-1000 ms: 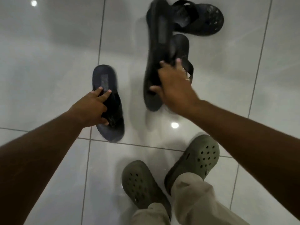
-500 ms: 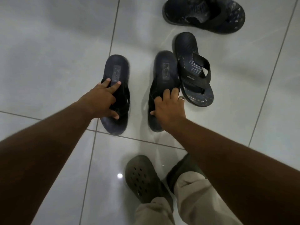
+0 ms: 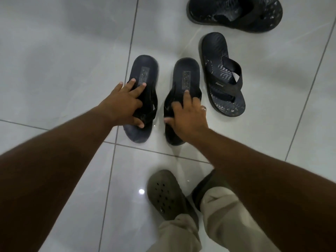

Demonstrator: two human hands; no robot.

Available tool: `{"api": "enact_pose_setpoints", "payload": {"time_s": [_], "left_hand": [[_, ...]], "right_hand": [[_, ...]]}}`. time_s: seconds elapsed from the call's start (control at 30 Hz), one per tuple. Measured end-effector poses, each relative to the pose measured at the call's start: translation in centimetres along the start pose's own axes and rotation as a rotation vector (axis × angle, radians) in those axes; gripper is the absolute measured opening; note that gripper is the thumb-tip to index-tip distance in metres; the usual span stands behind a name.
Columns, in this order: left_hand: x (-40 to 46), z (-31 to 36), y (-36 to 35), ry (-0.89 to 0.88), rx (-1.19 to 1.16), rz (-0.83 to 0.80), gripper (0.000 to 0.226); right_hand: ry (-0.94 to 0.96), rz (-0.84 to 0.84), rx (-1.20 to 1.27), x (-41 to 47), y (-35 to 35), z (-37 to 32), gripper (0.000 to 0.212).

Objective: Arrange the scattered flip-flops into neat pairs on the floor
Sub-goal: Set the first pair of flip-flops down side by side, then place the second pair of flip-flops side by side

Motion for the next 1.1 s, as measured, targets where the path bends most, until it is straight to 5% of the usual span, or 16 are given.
{"api": "enact_pose_setpoints", "payload": {"time_s": [0.3, 0.7, 0.83, 0.97, 1.1], "left_hand": [[-6.1, 9.5, 6.1, 0.154, -0.285, 0.060, 0.071], [14.7, 22.2, 5.6, 0.253, -0.539, 0.038, 0.091], [16.9, 22.2, 3.7, 0.255, -0.339, 0.089, 0.093], [17.7, 22.0, 3.2, 0.216, -0.224, 0.125, 0.080], [18.7, 23.2, 3.7, 0.277, -0.364, 0.192, 0.077]], "right_hand": [[-0.328, 0.182, 0.005, -1.5, 12.9, 16.1, 0.053], [0.227, 0.067, -0.621, 15.7, 15.4, 24.4, 0.080], [0.162, -0.023, -0.353, 17.6, 11.8, 27.8, 0.072], [-0.112, 0.106, 0.085, 13.3, 7.4, 31.8, 0.057], [-0.325, 0.041, 0.003, 6.1, 3.3, 33.4, 0.051]]}}
Point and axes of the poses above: each hand's wrist, its own x-axis towards the middle knuckle, its own y-axis out of the back of the hand, z = x × y, the point moved 2 cm from there along x, towards the middle knuckle, and after that the axes turned 14 degrees about -x, right-handed, at the moved point
